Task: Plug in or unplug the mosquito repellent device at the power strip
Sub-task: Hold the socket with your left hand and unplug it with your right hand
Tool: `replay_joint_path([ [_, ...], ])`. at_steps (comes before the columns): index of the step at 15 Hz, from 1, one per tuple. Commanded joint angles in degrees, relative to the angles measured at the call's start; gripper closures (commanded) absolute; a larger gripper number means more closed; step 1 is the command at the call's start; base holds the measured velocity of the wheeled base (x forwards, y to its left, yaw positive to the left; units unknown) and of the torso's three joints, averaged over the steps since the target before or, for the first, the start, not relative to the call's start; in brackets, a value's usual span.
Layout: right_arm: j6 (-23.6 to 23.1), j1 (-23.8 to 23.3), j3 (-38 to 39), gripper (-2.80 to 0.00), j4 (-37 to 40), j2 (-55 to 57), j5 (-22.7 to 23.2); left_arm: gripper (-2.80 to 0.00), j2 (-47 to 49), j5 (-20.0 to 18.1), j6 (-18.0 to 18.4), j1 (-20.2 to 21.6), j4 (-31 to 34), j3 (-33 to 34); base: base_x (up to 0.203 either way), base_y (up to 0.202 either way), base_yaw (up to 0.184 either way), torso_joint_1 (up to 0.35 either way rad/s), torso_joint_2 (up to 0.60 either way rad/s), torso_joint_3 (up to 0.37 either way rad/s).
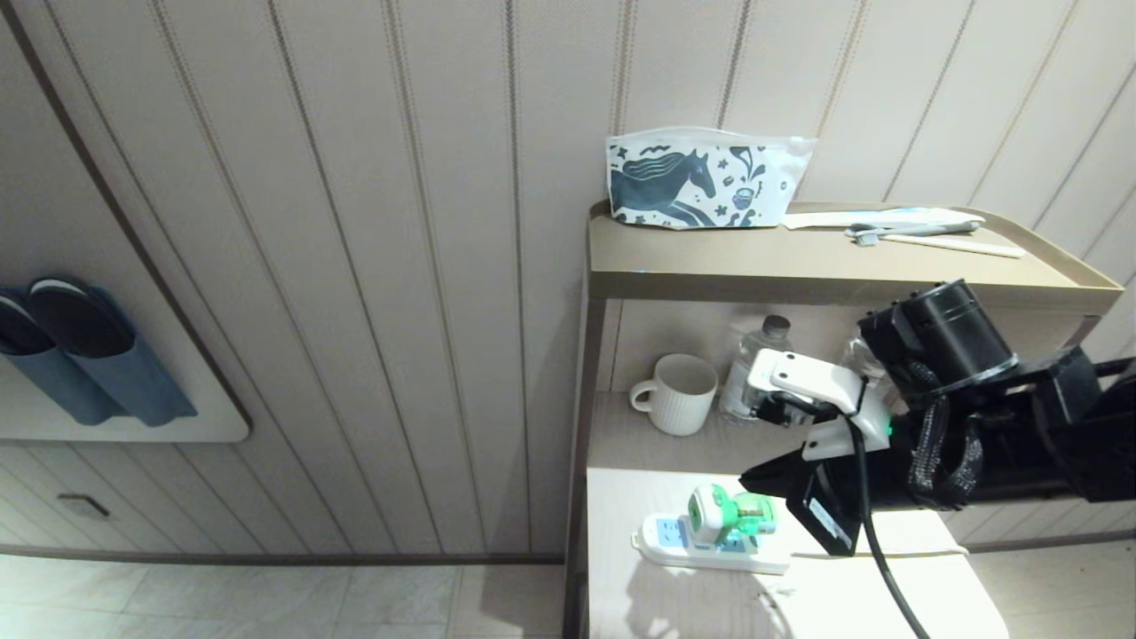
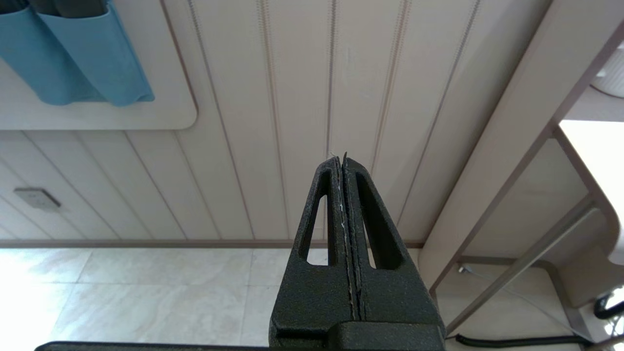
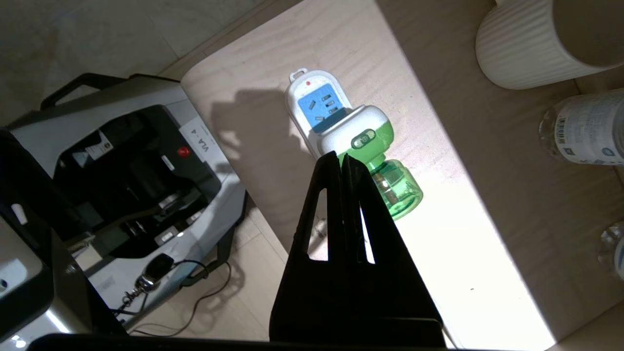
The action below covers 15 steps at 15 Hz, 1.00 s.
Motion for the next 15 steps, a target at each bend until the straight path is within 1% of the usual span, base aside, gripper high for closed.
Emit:
replay_joint_path([
  [1, -1.8, -0.9, -0.6, 0.00, 1.4, 0.2, -0.1, 0.00, 0.1, 0.0, 0.0, 0.0, 0.0, 0.0, 0.000, 0.000, 0.000, 0.000, 0.00, 0.000],
  [5, -4.3, -5.3, -6.5, 0.00, 7.8, 1.3, -0.1, 0.00, 0.0, 0.0, 0.0, 0.0, 0.0, 0.0, 0.000, 0.000, 0.000, 0.000, 0.00, 0.000],
  [7, -4.7, -5.6, -11.2, 0.00, 16.5, 1.3, -0.1, 0.00, 0.1, 0.0, 0.0, 0.0, 0.1, 0.0, 0.000, 0.000, 0.000, 0.000, 0.00, 0.000],
  [9, -4.8, -5.2, -14.1, 0.00, 21.4, 1.3, -0.1, 0.00, 0.0, 0.0, 0.0, 0.0, 0.0, 0.0, 0.000, 0.000, 0.000, 0.000, 0.00, 0.000],
  [12, -4.7, -4.9, -14.1, 0.00, 22.4, 2.9, -0.4, 0.00, 0.1, 0.0, 0.0, 0.0, 0.0, 0.0, 0.000, 0.000, 0.000, 0.000, 0.00, 0.000],
  [15, -4.0, -5.2, -13.3, 0.00, 22.2, 2.9, -1.8, 0.00, 0.1, 0.0, 0.0, 0.0, 0.0, 0.0, 0.000, 0.000, 0.000, 0.000, 0.00, 0.000],
])
